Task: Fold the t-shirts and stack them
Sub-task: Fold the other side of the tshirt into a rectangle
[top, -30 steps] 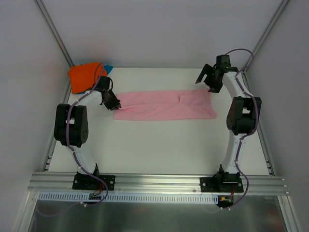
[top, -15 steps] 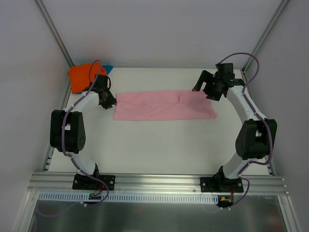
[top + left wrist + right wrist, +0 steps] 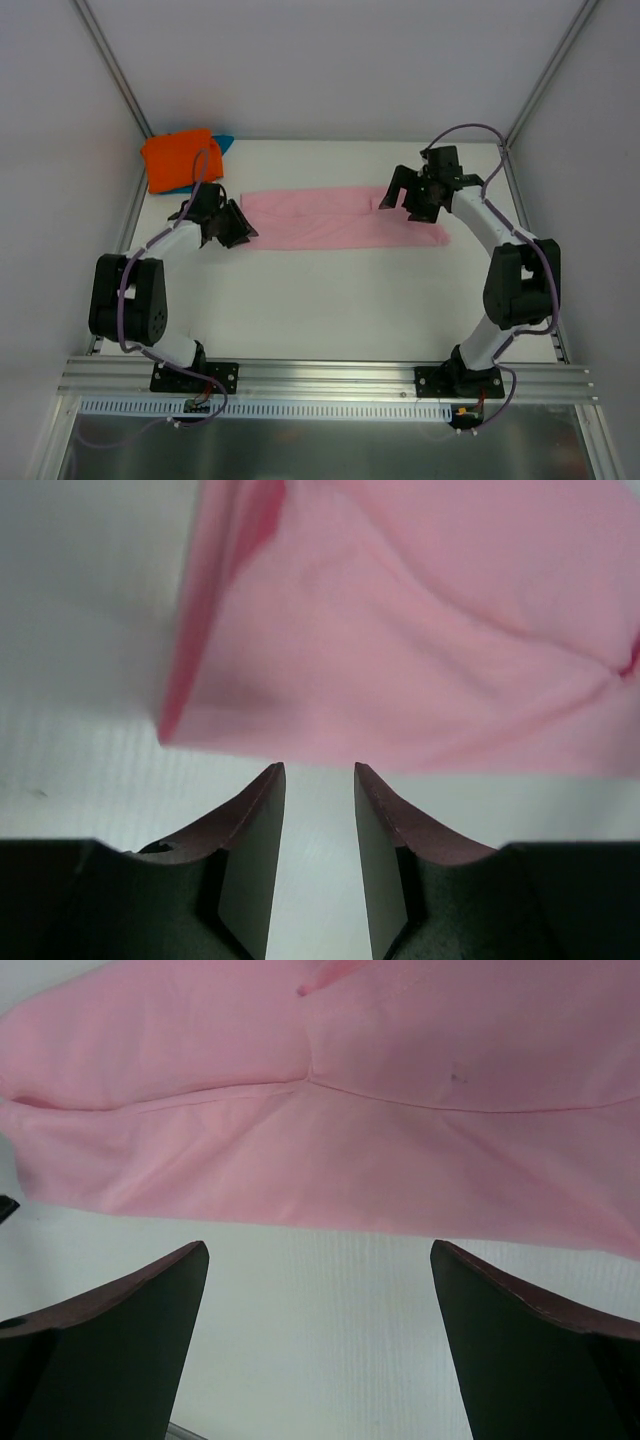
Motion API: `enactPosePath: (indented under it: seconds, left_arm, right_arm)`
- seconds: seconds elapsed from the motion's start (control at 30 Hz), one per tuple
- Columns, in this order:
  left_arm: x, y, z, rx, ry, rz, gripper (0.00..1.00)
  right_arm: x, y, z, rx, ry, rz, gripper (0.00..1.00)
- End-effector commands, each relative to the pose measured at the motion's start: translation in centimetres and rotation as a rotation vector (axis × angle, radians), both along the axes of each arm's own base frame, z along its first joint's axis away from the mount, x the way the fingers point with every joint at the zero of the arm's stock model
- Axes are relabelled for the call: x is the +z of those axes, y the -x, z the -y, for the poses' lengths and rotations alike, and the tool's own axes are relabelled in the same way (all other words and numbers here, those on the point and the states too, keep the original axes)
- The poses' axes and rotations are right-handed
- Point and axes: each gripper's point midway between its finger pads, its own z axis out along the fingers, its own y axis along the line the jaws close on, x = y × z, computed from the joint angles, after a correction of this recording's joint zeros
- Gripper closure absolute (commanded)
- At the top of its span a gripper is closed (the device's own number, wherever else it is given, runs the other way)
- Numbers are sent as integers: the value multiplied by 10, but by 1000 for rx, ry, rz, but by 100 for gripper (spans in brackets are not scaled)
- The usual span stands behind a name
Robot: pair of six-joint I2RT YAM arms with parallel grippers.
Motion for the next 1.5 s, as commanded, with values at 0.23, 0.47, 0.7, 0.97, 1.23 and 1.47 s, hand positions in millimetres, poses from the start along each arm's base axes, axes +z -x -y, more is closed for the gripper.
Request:
enactPosePath:
  seconds: [0.23, 0.47, 0.7, 0.97, 1.23, 1.47]
  left_arm:
    - [83, 109, 48, -285, 93, 292, 61]
    - [112, 123, 47, -316, 99, 370, 54]
    - [117, 143, 42, -316, 100, 375, 53]
    - [114, 138, 42, -342, 72, 352, 52]
    - [111, 88, 40, -319, -16, 347, 52]
    - [109, 3, 2, -332, -448, 276, 53]
  right_arm:
    - [-86, 1, -2, -65, 26, -189, 0]
    - [-108, -5, 15, -116, 116, -228, 1]
    - [-106, -62, 22, -138, 151, -253, 1]
    - [-96, -137, 8, -136, 111, -194, 0]
    - [-53, -153, 5, -89, 88, 4, 1]
    - [14, -48, -7, -65, -34, 111, 1]
